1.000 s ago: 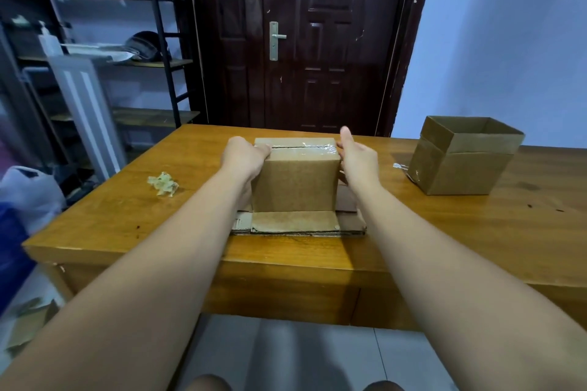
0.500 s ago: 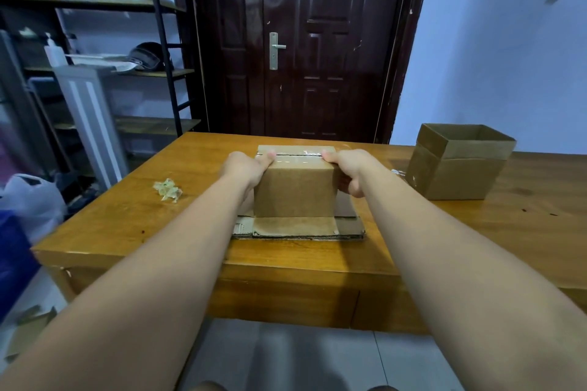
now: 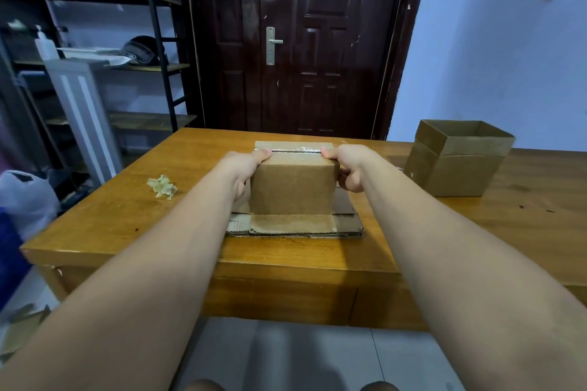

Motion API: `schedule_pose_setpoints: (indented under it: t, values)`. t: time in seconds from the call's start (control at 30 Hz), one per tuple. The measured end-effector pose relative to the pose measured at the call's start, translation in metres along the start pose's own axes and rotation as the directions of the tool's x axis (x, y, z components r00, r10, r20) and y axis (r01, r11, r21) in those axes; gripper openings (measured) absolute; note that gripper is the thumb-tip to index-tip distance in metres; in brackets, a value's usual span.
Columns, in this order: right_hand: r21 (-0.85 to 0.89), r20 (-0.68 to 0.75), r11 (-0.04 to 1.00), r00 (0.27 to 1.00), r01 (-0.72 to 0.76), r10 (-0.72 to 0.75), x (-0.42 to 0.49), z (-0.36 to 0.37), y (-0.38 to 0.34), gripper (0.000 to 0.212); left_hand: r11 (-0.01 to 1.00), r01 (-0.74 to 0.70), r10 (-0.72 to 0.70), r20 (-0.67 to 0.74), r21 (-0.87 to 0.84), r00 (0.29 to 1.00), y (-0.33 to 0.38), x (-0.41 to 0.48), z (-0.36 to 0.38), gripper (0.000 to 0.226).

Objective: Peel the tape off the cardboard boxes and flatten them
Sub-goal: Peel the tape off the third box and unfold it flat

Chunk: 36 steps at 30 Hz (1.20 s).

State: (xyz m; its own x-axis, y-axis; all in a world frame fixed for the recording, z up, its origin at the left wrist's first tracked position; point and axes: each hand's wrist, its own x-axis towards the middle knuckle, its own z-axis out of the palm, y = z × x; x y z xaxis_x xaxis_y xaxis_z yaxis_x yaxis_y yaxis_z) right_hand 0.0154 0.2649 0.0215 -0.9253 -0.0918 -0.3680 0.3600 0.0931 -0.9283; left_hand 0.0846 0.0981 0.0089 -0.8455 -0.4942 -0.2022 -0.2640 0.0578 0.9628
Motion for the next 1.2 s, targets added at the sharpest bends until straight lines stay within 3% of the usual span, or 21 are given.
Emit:
schedule_pose_setpoints:
  t: [0.17,0.33,0.57,0.63,0.77,0.97,1.2]
  values:
    - [0.078,0.032,0.996,0.999,-0.032,0.029,0.001,0.002,0.001,0.02,0.997,0.035,-0.035,0.001,-0.074,0.999,-0.001,-0.002,0.002,0.062]
    - [0.067,0.046,0.995,0.997,-0.072,0.069,-0.005,-0.003,0.004,0.032,0.998,-0.024,0.019,-0.075,-0.065,0.997,0.0,-0.007,0.006,0.063]
    - [-0.029,-0.052,0.997,0.996,0.075,-0.077,0.005,0.002,0.006,0.031,0.995,-0.083,0.091,-0.202,0.052,0.975,-0.002,-0.001,0.008,0.063]
    - [-0.047,-0.07,0.993,0.992,0.106,-0.109,0.007,0.003,0.007,0.034,0.997,-0.07,0.077,-0.191,0.045,0.979,-0.002,0.0,0.008,0.065]
    - [-0.083,-0.033,0.984,0.987,0.157,-0.16,0.006,0.001,0.009,0.022,0.998,-0.055,0.053,-0.154,-0.009,0.987,0.0,-0.004,0.007,0.066]
    - [-0.041,0.015,0.989,0.99,0.142,-0.141,0.0,0.0,0.004,0.018,0.993,-0.048,0.041,-0.076,-0.106,0.996,0.004,-0.015,0.007,0.061]
    - [-0.046,-0.032,0.988,0.988,0.147,-0.149,0.006,0.006,0.003,0.011,0.988,-0.009,-0.001,-0.06,-0.153,0.998,0.003,-0.009,0.007,0.054]
